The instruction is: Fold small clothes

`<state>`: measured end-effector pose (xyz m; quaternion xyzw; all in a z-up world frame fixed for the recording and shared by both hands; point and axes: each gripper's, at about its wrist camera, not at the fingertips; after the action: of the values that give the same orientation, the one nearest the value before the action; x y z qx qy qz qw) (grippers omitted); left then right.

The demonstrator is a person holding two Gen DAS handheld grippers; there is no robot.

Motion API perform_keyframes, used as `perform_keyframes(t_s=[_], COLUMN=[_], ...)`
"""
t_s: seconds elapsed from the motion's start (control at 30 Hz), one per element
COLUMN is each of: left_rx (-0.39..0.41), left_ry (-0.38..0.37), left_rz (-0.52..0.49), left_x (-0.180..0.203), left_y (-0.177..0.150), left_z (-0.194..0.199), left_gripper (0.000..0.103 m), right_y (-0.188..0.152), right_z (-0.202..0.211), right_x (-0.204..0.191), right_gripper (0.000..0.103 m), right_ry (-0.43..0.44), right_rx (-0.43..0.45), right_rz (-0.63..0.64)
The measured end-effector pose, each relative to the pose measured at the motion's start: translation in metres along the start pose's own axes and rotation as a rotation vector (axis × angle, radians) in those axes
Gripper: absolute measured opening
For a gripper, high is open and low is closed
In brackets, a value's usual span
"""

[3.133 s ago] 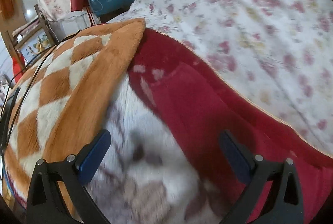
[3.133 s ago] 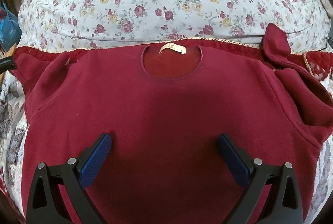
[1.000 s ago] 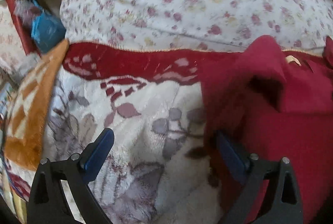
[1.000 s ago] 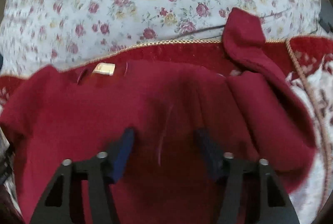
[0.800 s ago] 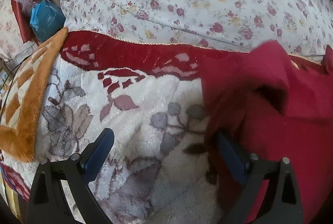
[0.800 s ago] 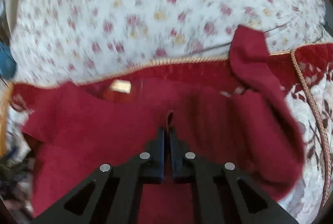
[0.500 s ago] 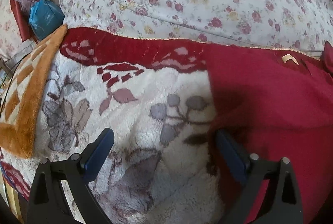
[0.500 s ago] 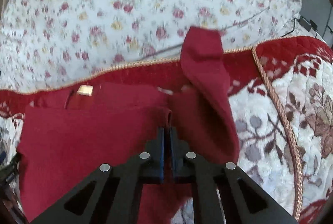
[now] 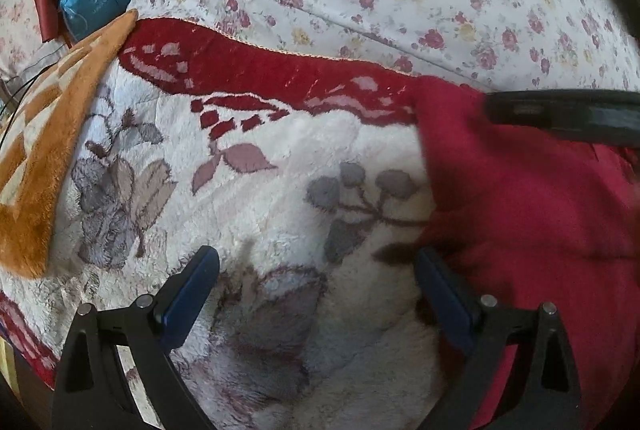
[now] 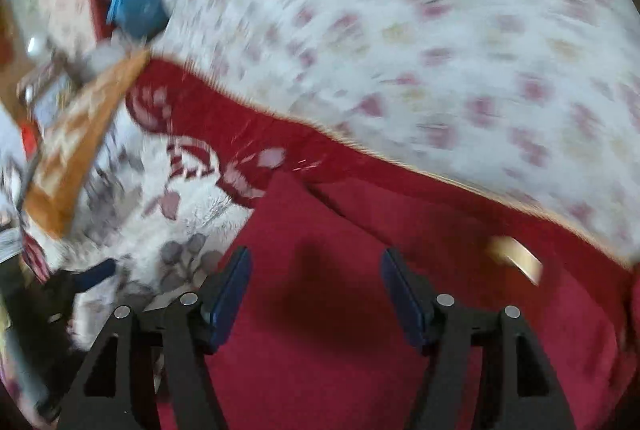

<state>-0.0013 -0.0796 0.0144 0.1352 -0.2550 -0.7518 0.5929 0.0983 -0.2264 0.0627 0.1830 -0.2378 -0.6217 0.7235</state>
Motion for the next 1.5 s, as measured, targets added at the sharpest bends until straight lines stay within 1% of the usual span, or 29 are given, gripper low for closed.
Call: perform_keyframes(t_s=[0.03,0.07,0.1,0.13,0.2,0.27,0.37,0.47,0.53,0.57,0.6,0.63,0.67,0.7,0.77,0.83,0.9,0.93,0.97,1.0,1.07,1.1,1.13,1.2,1.23,1.27,1.37,1.43,1.5], left_rx=[-0.007,-0.013,-0.017,-0.019,-0.023,-0.005,0.058,0.095,0.107,0.111,0.116,0.117,0.112,0.089,0.045,0.009,0.015,0.019,0.019,0.028,0.065,0.082,0.096,0.118,0.124,0.129,0.139,0.145,0.144], left_ry=[0.007,0.006,-0.011,-0.029,-0.055,-0.032,-0.003,-0.019,-0.029,-0.029,-0.026,-0.024,-0.023,-0.021,-0.012,0.019,0.058,0.066,0.066,0.064,0.057,0.050,0.040,0.005,-0.013,-0.033,-0.069,-0.077,-0.085], left_rz=[-0.003,-0.003,0.007,0.022,0.046,0.049,0.054,0.058,0.054,0.050,0.047,0.046,0.045,0.040,0.028,0.006,-0.015,-0.020,-0.016,-0.005,-0.001,-0.009,-0.016,-0.025,-0.029,-0.035,-0.048,-0.051,-0.042], left_x=[-0.002,-0.005,-0.008,-0.012,-0.017,-0.020,-0.023,-0.020,-0.015,-0.012,-0.010,-0.007,-0.006,-0.001,0.006,0.015,0.019,0.020,0.019,0.019,0.021,0.025,0.028,0.035,0.039,0.043,0.051,0.054,0.053], left_y=[-0.001,-0.001,-0.001,-0.001,0.000,0.003,0.011,0.020,0.024,0.026,0.028,0.030,0.031,0.032,0.031,0.028,0.027,0.028,0.028,0.029,0.031,0.031,0.032,0.033,0.033,0.032,0.032,0.033,0.033], left_z=[-0.002,-0.005,-0.006,-0.007,-0.005,-0.001,0.011,0.020,0.022,0.022,0.022,0.020,0.018,0.011,-0.002,-0.013,-0.017,-0.016,-0.015,-0.012,-0.003,0.003,0.008,0.016,0.018,0.021,0.024,0.026,0.026], left_gripper=[0.097,0.097,0.097,0.097,0.097,0.097,0.097,0.097,0.097,0.097,0.097,0.097,0.097,0.097,0.097,0.097,0.097,0.097,0.097,0.097,0.097,0.097,0.097,0.097,0.097,0.097,0.097,0.097,0.097], right_y=[0.003,0.007,0.009,0.010,0.014,0.022,0.026,0.019,0.004,-0.006,-0.020,-0.034,-0.045,-0.057,-0.072,-0.077,-0.085,-0.090,-0.096,-0.101,-0.116,-0.121,-0.126,-0.132,-0.132,-0.131,-0.123,-0.117,-0.109], right_z=[-0.010,-0.024,-0.034,-0.042,-0.042,-0.048,-0.060,-0.042,-0.015,0.000,0.012,0.017,0.017,0.015,0.025,0.042,0.063,0.070,0.075,0.076,0.066,0.059,0.059,0.076,0.087,0.095,0.111,0.109,0.093], right_x=[-0.005,-0.011,-0.014,-0.017,-0.024,-0.027,-0.031,-0.023,-0.011,-0.004,0.000,0.001,-0.001,-0.005,-0.008,-0.006,0.008,0.019,0.032,0.041,0.069,0.080,0.091,0.114,0.127,0.138,0.182,0.218,0.255], right_gripper=[0.072,0.064,0.024,0.009,0.006,0.006,0.006,0.007,0.013,0.026,0.043,0.051,0.054,0.054,0.054,0.054,0.056,0.058,0.065,0.069,0.070,0.070,0.070,0.070,0.070,0.070,0.074,0.076,0.077], right_ry=[-0.021,-0.034,-0.028,-0.017,-0.025,-0.018,-0.018,0.007,0.028,0.055,0.079,0.083,0.071,0.045,0.007,-0.030,-0.050,-0.079,-0.129,-0.166,-0.222,-0.218,-0.192,-0.120,-0.111,-0.125,-0.265,-0.376,-0.465], right_rx=[-0.001,-0.012,-0.031,-0.056,-0.034,-0.019,-0.039,-0.029,-0.020,-0.009,-0.005,-0.022,-0.047,-0.068,-0.020,-0.011,0.017,0.031,0.030,0.018,-0.060,-0.105,-0.124,-0.088,-0.059,-0.032,0.003,-0.002,-0.043], right_rz=[0.019,0.039,0.054,0.073,0.088,0.047,0.007,-0.020,-0.053,-0.075,-0.094,-0.097,-0.089,-0.081,-0.068,-0.051,-0.087,-0.110,-0.136,-0.154,-0.197,-0.220,-0.251,-0.327,-0.354,-0.372,-0.427,-0.476,-0.510])
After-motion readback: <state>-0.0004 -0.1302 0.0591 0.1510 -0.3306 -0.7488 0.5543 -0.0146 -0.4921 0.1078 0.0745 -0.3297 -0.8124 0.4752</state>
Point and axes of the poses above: each gripper's, at about its wrist camera, not at the fingertips, and z roughly against the way its jaws point, x to its right, y to its top, and after that the axes turned 15 degrees about -y, right-handed
